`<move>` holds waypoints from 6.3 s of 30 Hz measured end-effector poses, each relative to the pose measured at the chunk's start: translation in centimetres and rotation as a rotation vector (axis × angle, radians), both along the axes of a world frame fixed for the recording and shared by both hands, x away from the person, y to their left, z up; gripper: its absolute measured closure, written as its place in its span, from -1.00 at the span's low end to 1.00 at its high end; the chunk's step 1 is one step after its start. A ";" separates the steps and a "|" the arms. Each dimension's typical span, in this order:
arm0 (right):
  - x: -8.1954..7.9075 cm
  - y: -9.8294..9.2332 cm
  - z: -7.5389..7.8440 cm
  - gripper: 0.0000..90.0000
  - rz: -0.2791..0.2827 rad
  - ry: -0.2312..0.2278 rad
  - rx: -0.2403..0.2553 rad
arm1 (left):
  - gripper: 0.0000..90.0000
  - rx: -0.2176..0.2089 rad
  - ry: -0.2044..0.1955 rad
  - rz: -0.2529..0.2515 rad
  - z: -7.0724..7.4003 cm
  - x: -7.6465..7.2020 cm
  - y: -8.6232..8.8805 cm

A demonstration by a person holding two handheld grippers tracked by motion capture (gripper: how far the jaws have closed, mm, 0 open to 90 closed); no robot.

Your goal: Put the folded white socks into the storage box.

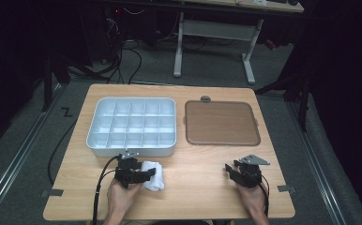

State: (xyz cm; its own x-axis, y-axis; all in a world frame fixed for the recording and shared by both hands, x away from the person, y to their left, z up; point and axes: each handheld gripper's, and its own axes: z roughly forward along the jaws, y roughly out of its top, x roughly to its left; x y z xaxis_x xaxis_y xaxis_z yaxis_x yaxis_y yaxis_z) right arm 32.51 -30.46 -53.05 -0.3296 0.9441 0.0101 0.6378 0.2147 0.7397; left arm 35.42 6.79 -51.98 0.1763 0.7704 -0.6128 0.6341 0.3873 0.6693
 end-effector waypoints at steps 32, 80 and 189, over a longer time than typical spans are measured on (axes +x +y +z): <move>0.3 -0.5 -0.1 -0.04 -0.023 0.002 -0.031 | 0.34 -0.044 0.000 -0.008 -0.3 -0.9 0.9; 0.4 -0.5 -0.1 -0.07 -0.016 0.002 -0.031 | 0.62 -0.055 -0.010 -0.073 2.0 -1.3 0.9; 0.5 -0.2 -0.1 -0.12 0.014 0.005 -0.034 | 0.62 -0.170 -0.050 -0.045 10.8 10.3 5.4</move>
